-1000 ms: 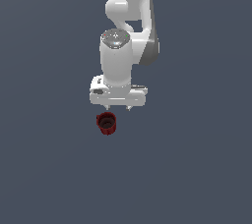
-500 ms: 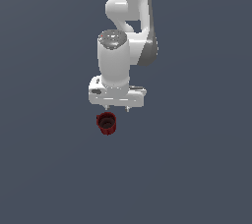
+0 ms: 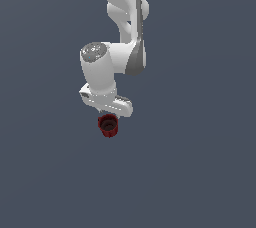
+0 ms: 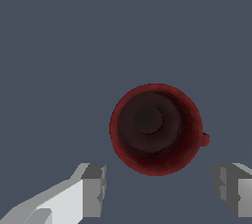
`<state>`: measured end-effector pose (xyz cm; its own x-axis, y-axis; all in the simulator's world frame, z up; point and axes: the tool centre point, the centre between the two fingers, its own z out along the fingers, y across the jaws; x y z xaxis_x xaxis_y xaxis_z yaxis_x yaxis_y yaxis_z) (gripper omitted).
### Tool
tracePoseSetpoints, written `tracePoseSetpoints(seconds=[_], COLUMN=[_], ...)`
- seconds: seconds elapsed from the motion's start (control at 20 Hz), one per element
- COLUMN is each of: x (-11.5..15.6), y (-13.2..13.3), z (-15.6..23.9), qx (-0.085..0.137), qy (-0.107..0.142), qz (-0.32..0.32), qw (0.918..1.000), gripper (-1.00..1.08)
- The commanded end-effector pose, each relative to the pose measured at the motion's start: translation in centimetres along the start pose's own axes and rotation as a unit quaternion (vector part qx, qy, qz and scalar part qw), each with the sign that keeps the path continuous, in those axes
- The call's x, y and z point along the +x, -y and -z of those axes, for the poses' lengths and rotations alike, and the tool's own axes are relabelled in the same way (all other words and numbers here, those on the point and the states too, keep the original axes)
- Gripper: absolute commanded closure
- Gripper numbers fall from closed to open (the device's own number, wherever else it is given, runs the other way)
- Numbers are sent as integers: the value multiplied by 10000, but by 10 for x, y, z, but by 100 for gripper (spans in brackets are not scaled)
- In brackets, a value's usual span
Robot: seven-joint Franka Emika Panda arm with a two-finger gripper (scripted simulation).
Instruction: Pick up the object and move it to a goal position.
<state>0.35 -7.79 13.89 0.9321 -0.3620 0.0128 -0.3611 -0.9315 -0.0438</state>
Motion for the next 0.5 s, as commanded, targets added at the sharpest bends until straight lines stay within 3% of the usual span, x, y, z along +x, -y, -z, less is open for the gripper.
tracePoseSetpoints(seconds=[0.0,0.45], x=[2,4], y=[-15,-49], z=[-10,-32], qx=[63,177], qy=[34,99], qz=[-501,-1568], qw=[9987,9874], gripper=[-60,-60])
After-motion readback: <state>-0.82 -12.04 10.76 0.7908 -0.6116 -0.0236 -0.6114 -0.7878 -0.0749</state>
